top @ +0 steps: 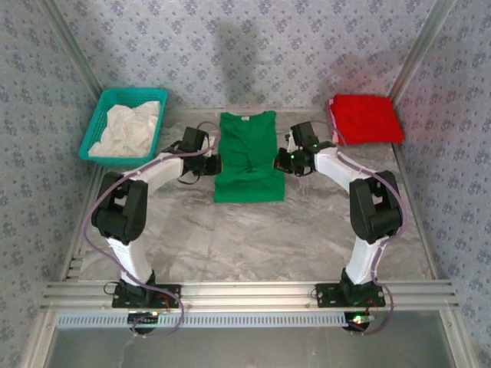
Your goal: Fold and stack the t-shirts
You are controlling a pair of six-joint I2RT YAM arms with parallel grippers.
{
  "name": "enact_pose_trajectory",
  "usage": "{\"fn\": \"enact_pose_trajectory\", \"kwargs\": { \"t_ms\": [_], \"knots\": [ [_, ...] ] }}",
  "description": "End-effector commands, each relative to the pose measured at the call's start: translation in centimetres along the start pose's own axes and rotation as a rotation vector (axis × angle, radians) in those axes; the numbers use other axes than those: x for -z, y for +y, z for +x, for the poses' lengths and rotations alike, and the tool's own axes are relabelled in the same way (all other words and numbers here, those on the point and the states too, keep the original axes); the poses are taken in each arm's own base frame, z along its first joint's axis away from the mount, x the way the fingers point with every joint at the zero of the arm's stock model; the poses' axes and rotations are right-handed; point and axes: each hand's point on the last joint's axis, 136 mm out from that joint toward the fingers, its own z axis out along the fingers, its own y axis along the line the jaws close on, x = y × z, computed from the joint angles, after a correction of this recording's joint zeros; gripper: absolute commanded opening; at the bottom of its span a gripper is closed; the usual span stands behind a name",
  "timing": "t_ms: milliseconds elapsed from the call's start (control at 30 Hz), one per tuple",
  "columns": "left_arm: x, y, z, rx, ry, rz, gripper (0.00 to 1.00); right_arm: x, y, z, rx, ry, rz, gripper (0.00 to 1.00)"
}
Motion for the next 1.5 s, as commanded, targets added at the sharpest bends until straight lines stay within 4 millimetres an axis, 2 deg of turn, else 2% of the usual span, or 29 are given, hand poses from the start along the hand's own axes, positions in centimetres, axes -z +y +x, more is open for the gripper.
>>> {"fn": "enact_pose_trajectory", "kwargs": {
  "t_ms": [0, 200, 233, 300, 333, 400, 467, 533, 600, 633, 733, 867, 933, 1033, 1100, 1133, 1200, 1300, 1467],
  "knots": [
    [0.3, -0.1, -1.5, -0.027, -0.014, 0.011, 0.00, -0.3, 0.5, -1.3, 0.025, -0.008, -0.021, 0.00],
    [-0.7, 0.4, -4.1, -0.048, -0.017, -0.002, 0.00, -0.7, 0.2, -4.1, 0.002, -0.036, -0.020, 0.00],
    [-1.1, 0.5, -4.9, -0.054, -0.022, -0.007, 0.05, -0.9, 0.0, -4.7, -0.008, -0.039, -0.018, 0.03],
    [-1.6, 1.3, -6.6, -0.056, -0.029, -0.040, 0.33, -1.3, -0.4, -6.1, -0.045, -0.031, -0.019, 0.27],
    [-1.7, 1.7, -7.7, -0.049, -0.033, -0.055, 0.37, -1.4, -0.1, -7.3, -0.052, -0.040, -0.044, 0.35],
    [-1.1, 2.1, -10.0, -0.031, -0.063, -0.071, 0.37, -1.4, 0.2, -9.0, -0.079, -0.030, -0.066, 0.37],
    [0.5, 1.7, -12.4, -0.021, -0.133, -0.075, 0.40, -0.8, 0.8, -10.6, -0.096, -0.033, -0.106, 0.43],
    [2.4, 1.0, -13.6, -0.019, -0.186, -0.082, 0.44, 0.2, 1.3, -11.0, -0.089, -0.043, -0.134, 0.46],
    [3.6, 0.4, -13.4, -0.016, -0.210, -0.085, 0.45, 1.1, 1.4, -10.2, -0.083, -0.053, -0.143, 0.47],
    [3.8, 0.2, -12.6, -0.020, -0.210, -0.084, 0.45, 1.4, 1.1, -9.4, -0.081, -0.058, -0.145, 0.47],
    [3.3, -0.2, -8.7, -0.021, -0.179, -0.078, 0.44, 1.7, 0.8, -5.8, -0.067, -0.043, -0.162, 0.45],
    [1.1, -1.6, -3.6, -0.038, -0.120, -0.017, 0.37, 0.9, 0.6, -1.1, 0.003, 0.001, -0.110, 0.38],
    [-0.1, -2.5, -2.3, -0.052, -0.093, 0.000, 0.32, 0.2, 0.3, -0.3, 0.002, 0.012, -0.089, 0.33],
    [-2.1, -4.2, -1.7, -0.075, -0.069, 0.066, 0.24, -1.4, 0.4, -0.3, -0.017, 0.023, -0.092, 0.15],
    [-3.7, -4.2, -1.8, -0.073, -0.052, 0.075, 0.22, -2.4, 0.5, -0.6, -0.023, 0.021, -0.082, 0.03],
    [-4.5, -4.1, -2.0, -0.074, -0.046, 0.073, 0.21, -2.9, 0.5, -0.8, -0.028, 0.020, -0.079, 0.00],
    [-5.7, -3.2, -2.7, -0.071, -0.044, 0.044, 0.21, -3.7, 0.8, -0.9, -0.035, 0.020, -0.084, 0.00],
    [-6.9, -1.2, -4.7, -0.064, -0.060, -0.015, 0.21, -4.4, 1.0, -0.5, -0.034, 0.017, -0.078, 0.00],
    [-7.9, 2.1, -10.2, -0.041, -0.106, -0.079, 0.23, -4.3, 1.0, 0.5, -0.036, 0.032, -0.080, 0.00]
  ]
}}
